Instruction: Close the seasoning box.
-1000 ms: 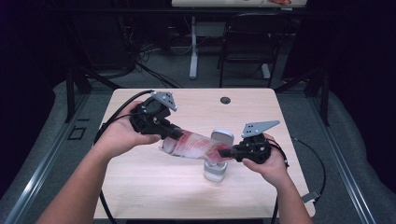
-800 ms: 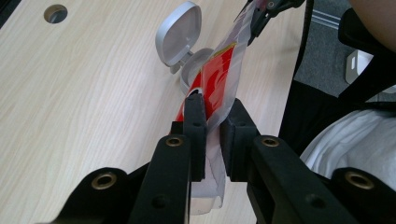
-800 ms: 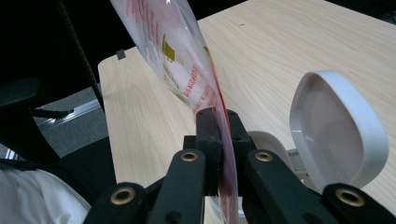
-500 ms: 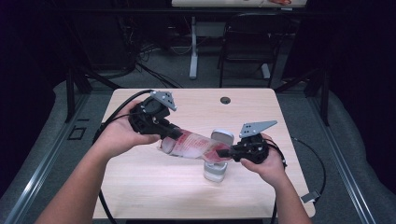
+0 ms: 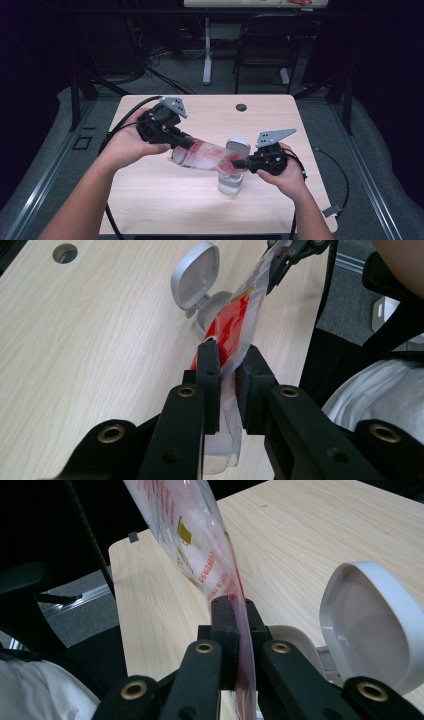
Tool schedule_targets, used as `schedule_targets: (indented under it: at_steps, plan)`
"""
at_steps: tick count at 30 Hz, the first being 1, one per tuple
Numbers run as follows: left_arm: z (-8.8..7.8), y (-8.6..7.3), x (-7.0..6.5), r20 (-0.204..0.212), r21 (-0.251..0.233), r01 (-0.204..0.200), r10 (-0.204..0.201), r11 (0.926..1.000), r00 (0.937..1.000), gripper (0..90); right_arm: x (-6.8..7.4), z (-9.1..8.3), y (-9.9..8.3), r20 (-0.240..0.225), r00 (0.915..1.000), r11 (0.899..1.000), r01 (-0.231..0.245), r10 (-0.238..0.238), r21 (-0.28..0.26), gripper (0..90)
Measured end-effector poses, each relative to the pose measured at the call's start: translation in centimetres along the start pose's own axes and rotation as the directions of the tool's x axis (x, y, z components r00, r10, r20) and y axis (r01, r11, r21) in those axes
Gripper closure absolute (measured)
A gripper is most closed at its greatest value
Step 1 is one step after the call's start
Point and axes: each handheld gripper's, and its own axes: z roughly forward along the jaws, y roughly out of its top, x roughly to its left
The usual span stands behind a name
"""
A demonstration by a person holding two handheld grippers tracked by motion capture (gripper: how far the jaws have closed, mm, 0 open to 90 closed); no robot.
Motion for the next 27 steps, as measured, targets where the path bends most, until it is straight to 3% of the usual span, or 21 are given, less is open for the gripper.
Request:
schedule_targets:
  at_steps: [14,27]
  plan:
    - [0.38,0.02,-0.07,0.001,-0.007,-0.004,0.004,1.0,1.0,82.2,-0.26,-0.43,-0.02,0.042,0.999,1.0,-0.011,0.012,-0.024,89.1]
    - [0.34,0.68,-0.17,-0.004,0.0,-0.008,0.008,1.0,1.0,81.9,-0.44,-0.42,-0.12,0.024,0.9996,1.0,-0.017,0.018,-0.015,89.3]
